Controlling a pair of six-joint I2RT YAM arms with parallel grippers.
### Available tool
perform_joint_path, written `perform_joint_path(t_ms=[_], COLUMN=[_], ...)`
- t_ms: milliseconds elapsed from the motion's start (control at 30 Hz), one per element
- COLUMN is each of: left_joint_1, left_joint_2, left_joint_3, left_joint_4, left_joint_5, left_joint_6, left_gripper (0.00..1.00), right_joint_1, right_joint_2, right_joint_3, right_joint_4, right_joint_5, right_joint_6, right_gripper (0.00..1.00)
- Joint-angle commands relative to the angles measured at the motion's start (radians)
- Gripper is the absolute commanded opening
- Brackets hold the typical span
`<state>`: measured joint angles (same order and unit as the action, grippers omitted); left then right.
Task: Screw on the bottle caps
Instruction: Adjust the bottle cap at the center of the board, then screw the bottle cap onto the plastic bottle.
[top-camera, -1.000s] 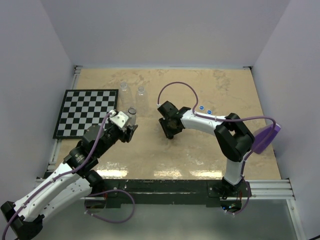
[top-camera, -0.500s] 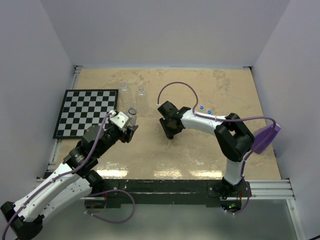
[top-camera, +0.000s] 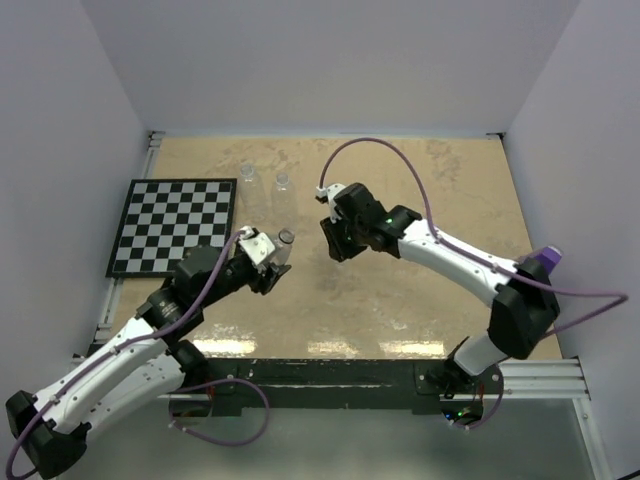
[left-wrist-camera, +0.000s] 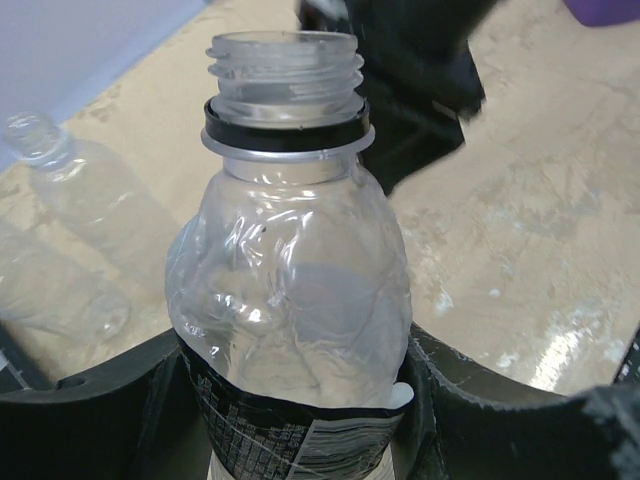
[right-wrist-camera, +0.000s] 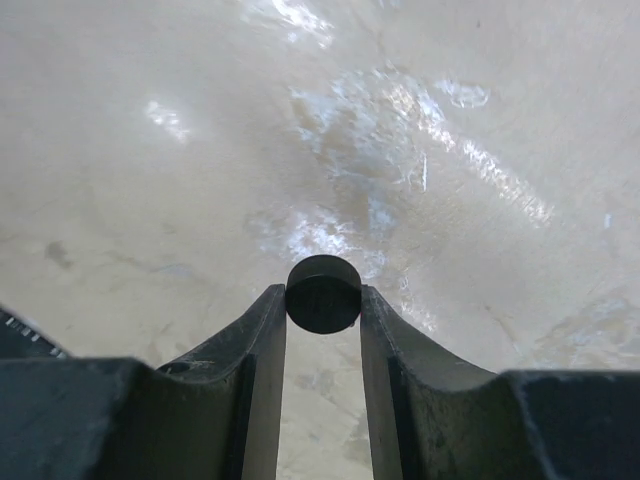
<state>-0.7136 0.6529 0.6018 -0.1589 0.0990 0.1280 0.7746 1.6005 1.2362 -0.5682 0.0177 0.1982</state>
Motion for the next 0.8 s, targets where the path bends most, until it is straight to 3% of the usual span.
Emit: perform_joint_path(t_ms=[0,267,767], left_joint_1=[0.006,0.006,0.006], left_joint_2=[0.051,0.159,0.238], left_joint_3=[0.024,0.072,0.142], left_joint_4=[0.009,-0.010,-0.036], left_joint_5=[0.203,0.355,0.387], left_joint_6=[0.067,0.111,0.185], left_gripper=[0.00,0.00,0.00], right_joint_1=[0.000,0.000,0.000], right_joint_2=[-0.152,-0.303,-0.392], right_joint_3=[0.080,0.196,0.270], right_joint_4=[-0.042,-0.102,-0.154], right_joint_5=[-0.117,-0.254,-0.501], right_joint_6=[-0.129,-0.256,-0.353], right_gripper=[0.14,0.14,0.15])
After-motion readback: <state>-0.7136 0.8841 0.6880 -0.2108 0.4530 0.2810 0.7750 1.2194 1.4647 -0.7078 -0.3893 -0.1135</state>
